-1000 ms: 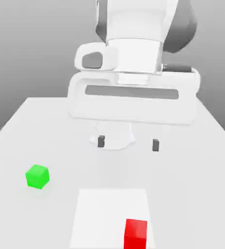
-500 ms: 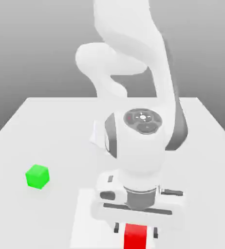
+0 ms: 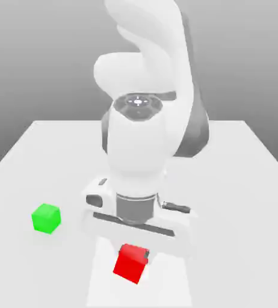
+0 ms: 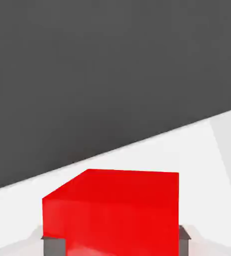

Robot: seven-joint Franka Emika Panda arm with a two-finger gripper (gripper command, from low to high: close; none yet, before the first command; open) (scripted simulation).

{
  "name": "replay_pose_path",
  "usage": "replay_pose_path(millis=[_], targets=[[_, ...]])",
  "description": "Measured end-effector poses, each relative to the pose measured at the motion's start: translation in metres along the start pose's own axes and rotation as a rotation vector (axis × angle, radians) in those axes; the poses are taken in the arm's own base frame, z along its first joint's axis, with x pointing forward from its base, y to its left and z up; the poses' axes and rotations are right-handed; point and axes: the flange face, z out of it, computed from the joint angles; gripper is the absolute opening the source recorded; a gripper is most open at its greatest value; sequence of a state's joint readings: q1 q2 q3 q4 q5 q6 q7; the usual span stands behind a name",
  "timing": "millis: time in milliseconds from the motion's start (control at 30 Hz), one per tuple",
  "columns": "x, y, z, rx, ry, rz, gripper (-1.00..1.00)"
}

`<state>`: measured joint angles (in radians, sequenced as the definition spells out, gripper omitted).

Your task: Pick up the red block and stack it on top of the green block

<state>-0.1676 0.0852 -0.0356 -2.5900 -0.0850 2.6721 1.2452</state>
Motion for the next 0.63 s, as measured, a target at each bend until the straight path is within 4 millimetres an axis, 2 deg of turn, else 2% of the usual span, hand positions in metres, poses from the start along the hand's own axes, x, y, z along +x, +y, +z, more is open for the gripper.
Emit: replay_pose_path(millis=[33, 100, 133, 233, 300, 467, 500, 633], targets=[[0.033, 0.027, -0.002, -0.004, 0.002, 0.122, -1.00], [0.080, 0.086, -0.006, -0.010, 0.000, 0.361, -1.00], [0.092, 0.112, -0.009, -0.009, -0.005, 0.463, -1.00], [0.108, 0.180, -0.011, -0.002, -0.030, 0.725, -1.00], [0.112, 0.197, 0.000, 0.002, -0.040, 0.800, -1.00], [0.110, 0.202, 0.043, 0.003, -0.043, 0.821, -1.00], [0.109, 0.201, 0.051, 0.003, -0.043, 0.819, 1.00], [0.109, 0.202, 0.051, 0.003, -0.043, 0.820, 1.00]])
